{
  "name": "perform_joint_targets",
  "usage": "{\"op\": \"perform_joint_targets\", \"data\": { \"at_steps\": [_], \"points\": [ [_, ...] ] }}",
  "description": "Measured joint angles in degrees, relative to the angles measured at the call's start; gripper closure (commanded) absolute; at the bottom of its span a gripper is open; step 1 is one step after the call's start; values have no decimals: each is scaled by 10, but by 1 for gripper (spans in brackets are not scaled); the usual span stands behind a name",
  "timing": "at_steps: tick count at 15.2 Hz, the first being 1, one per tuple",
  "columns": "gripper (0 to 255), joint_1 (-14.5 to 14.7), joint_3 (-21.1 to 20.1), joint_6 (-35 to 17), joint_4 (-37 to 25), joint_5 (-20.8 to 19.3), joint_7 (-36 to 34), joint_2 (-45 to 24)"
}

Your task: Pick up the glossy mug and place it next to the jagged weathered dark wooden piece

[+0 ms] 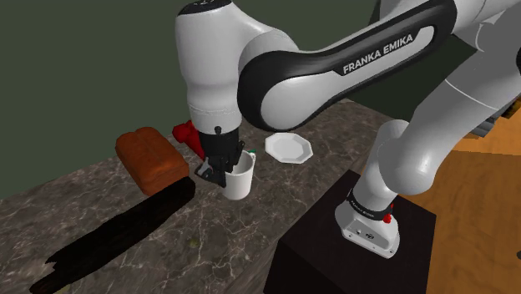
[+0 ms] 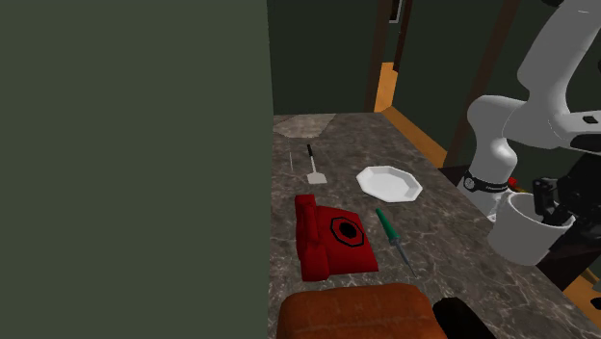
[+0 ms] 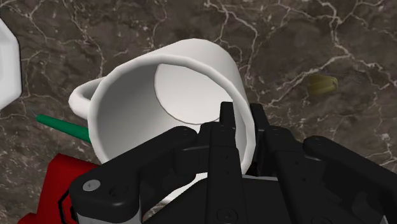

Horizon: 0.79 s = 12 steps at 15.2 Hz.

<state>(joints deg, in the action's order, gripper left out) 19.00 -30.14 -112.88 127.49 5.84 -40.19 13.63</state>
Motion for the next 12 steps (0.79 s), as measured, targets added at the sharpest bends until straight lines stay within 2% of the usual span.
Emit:
{"op": "perform_joint_targets", "data": {
  "at_steps": [12],
  "points": [
    [255,-2,-13,-97,59,-16,-16,-42]
  ]
}}
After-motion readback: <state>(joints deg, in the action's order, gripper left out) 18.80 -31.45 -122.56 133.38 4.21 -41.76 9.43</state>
